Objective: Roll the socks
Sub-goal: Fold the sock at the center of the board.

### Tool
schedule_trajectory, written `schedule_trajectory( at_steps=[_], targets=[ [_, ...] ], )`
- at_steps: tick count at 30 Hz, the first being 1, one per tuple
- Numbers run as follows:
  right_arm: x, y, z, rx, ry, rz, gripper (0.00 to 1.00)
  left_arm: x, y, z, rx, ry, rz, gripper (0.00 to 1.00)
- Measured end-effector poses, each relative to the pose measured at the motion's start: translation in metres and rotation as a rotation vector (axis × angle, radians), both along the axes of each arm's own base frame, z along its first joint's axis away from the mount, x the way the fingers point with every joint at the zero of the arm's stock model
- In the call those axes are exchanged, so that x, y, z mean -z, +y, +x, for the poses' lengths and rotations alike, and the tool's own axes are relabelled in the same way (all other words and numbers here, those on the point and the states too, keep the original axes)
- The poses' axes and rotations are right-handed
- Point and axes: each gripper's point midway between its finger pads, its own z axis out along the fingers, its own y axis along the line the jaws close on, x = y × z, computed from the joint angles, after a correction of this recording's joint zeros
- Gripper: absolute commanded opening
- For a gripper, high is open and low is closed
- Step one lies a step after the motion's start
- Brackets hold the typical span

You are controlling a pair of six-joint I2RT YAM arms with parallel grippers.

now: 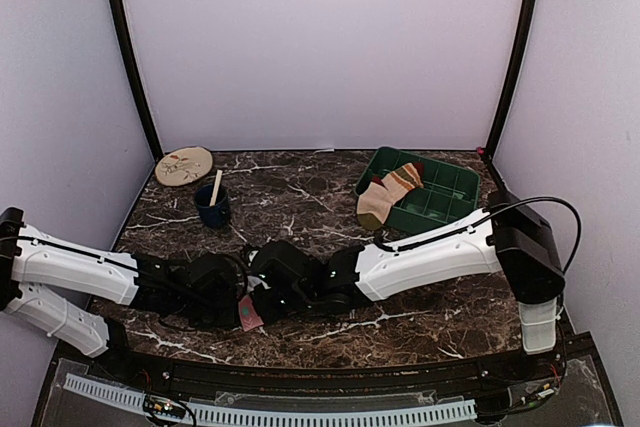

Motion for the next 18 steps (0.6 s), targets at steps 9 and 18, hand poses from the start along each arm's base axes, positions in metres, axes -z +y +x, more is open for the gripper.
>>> schedule_trajectory(
  at_steps=[9,18],
  targets=[
    [-0.003,0.010,-0.006,-0.030,0.019,0.043,0.10,0.001,0.001,-0.001,-0.009,0.005,-0.002,0.06],
    [0.022,0.013,-0.007,-0.034,0.040,0.020,0.27,0.002,0.002,-0.003,-0.015,0.011,-0.012,0.06]
  ],
)
